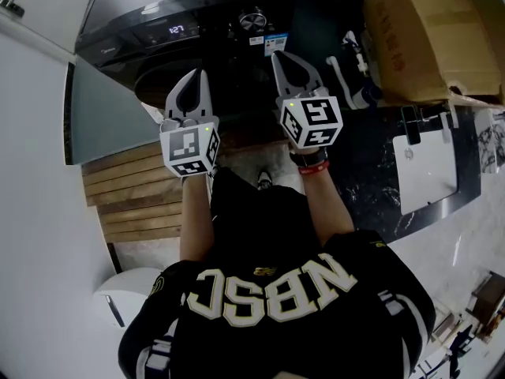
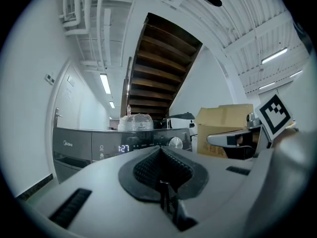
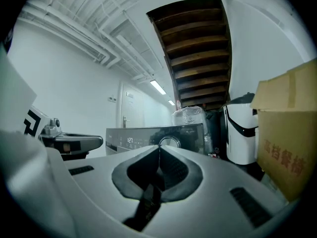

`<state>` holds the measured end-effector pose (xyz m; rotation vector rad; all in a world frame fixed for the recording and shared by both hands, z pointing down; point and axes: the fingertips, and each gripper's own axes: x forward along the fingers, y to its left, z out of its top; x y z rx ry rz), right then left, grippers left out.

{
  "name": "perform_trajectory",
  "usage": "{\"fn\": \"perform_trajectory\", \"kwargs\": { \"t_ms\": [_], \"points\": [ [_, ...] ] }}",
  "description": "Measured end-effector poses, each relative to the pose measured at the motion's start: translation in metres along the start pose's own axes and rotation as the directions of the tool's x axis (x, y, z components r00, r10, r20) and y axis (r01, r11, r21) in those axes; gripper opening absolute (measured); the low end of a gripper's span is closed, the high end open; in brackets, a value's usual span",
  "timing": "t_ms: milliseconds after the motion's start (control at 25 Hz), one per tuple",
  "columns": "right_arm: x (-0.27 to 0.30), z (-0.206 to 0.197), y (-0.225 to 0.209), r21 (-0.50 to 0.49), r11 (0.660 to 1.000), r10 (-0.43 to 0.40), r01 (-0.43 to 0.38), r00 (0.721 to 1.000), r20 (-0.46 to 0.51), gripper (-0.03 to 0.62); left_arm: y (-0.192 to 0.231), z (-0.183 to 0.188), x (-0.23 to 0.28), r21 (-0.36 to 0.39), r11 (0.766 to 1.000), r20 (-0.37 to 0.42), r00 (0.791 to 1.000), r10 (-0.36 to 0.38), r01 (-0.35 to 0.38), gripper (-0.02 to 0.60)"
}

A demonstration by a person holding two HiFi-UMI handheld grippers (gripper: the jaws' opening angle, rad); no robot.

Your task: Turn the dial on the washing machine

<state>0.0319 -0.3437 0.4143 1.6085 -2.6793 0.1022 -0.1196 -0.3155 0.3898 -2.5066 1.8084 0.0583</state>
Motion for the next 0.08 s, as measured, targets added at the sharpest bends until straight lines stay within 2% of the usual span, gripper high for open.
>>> {"fn": "perform_trajectory", "kwargs": {
  "t_ms": [80],
  "points": [
    [0.0023, -0.0034, 0.0009, -0.005, 1.0, 0.017, -0.017, 1.0, -0.008, 0.011, 0.0008, -0.0013, -0.0016, 0.001, 1.0, 0.0, 1.0, 0.001, -0.001, 0.015]
  ]
}}
